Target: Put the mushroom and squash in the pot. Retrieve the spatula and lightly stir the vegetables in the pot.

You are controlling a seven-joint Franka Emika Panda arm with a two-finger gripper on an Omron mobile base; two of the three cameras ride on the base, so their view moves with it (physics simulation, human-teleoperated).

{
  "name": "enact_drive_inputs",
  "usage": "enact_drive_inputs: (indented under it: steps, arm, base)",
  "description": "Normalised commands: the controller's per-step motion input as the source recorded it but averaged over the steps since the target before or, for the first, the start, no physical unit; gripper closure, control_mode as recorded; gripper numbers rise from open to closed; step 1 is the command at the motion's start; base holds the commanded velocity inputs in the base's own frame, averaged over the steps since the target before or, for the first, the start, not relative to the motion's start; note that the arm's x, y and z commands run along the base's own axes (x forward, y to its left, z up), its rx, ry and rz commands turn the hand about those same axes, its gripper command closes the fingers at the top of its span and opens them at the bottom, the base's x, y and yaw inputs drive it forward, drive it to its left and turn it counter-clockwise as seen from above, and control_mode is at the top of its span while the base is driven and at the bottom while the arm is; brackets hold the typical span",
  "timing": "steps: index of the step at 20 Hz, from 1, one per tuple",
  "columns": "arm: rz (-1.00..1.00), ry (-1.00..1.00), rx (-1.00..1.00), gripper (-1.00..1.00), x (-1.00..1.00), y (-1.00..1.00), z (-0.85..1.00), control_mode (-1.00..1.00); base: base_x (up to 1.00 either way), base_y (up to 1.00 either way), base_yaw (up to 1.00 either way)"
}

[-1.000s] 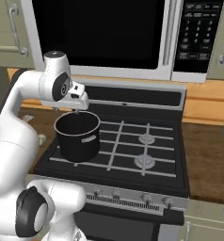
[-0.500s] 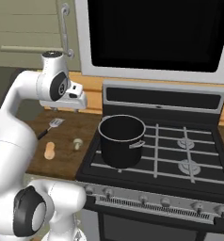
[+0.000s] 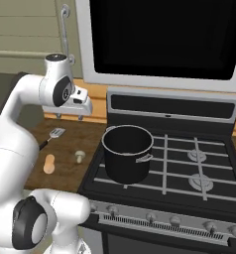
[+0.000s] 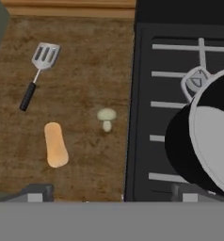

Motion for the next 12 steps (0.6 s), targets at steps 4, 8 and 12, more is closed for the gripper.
enact_drive_inputs:
  steps: [4, 8, 12]
  arm:
    - [0.0, 0.01, 0.0, -1.0, 0.06, 0.1, 0.0, -1.0]
    - [0.06, 0.0, -0.04, -1.0, -0.32, 0.49, -0.09, -1.0]
    - [0.13, 0.0, -0.08, -1.0, -0.3, 0.85, -0.44, -1.0]
  base:
    - [0.13, 0.0, 0.0]
    - [0.0, 0.0, 0.0]
    - [0.0, 0.0, 0.0]
